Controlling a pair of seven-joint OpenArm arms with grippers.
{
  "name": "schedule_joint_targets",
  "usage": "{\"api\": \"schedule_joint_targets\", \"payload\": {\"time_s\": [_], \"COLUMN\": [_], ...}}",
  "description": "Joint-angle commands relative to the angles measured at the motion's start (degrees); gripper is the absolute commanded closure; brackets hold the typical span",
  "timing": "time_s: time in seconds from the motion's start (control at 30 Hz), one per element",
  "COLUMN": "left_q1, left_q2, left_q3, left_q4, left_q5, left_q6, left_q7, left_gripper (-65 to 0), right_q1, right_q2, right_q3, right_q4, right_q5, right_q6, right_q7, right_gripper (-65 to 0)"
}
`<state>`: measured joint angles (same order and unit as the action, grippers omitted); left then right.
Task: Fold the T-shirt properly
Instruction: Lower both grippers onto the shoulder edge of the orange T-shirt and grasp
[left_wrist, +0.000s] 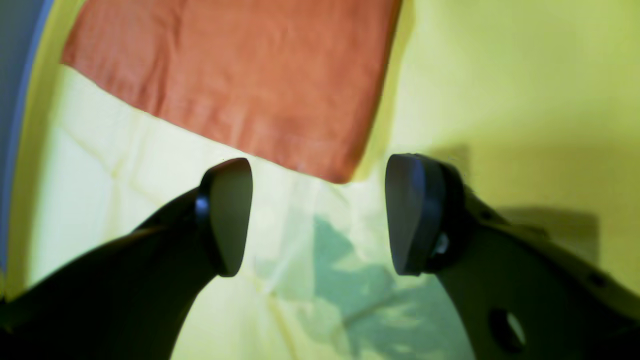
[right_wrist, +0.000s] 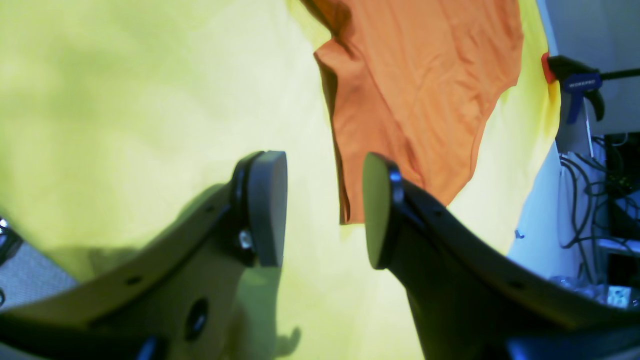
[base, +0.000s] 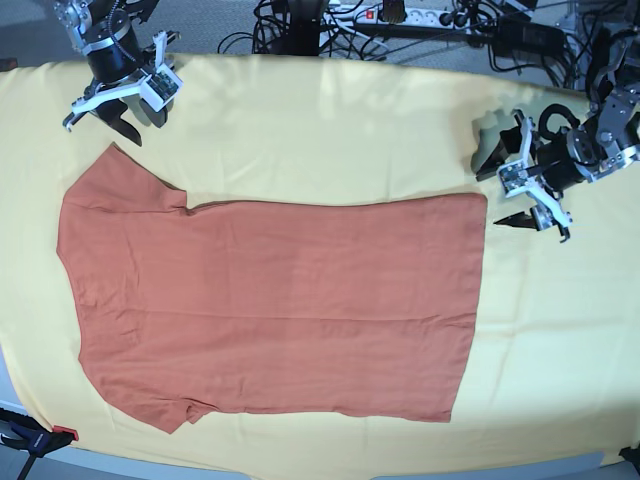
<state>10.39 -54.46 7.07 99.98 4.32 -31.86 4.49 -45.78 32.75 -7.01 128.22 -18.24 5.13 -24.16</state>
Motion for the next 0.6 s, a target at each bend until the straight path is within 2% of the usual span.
{"api": "schedule_joint_targets", "payload": {"time_s": [0.0, 0.1, 0.2, 0.3, 0.47, 0.57], "left_q1": [-2.9, -8.9, -13.7, -17.7, -21.7, -22.4], "left_q2": [-1.2, -1.2, -1.1, -1.1, -0.8, -0.6], "left_q3": [1.5, 8.3, 14.4, 19.3, 23.5, 23.9], "left_q4": [-0.3, -3.1, -5.2, -7.1, -8.5, -8.5], "left_q5": [0.0, 0.2, 2.7, 4.3, 4.3, 4.2], "left_q6": [0.9, 1.0, 1.1, 3.4, 4.0, 4.1], "left_q7": [-1.2, -1.5, -1.5, -1.5, -1.5, -1.5], "left_gripper": [-42.2, -42.2, -42.2, -42.2, -42.2, -42.2], "right_q1": [0.5, 2.9, 5.4, 8.3, 12.3, 13.8], "right_q2": [0.6, 0.6, 0.6, 0.6, 0.8, 0.8], "right_q3": [0.4, 0.3, 0.3, 0.4, 0.4, 0.4], "right_q4": [0.2, -2.3, -5.4, -8.9, -14.0, -15.7], "right_q5": [-0.2, 2.5, 3.5, 3.5, 3.3, 3.3], "right_q6": [-0.8, -0.7, 0.9, 1.9, 2.8, 5.0], "right_q7": [1.1, 1.1, 1.1, 1.1, 0.5, -0.2], "right_gripper": [-27.3, -27.4, -27.4, -27.4, -28.3, -34.3]}}
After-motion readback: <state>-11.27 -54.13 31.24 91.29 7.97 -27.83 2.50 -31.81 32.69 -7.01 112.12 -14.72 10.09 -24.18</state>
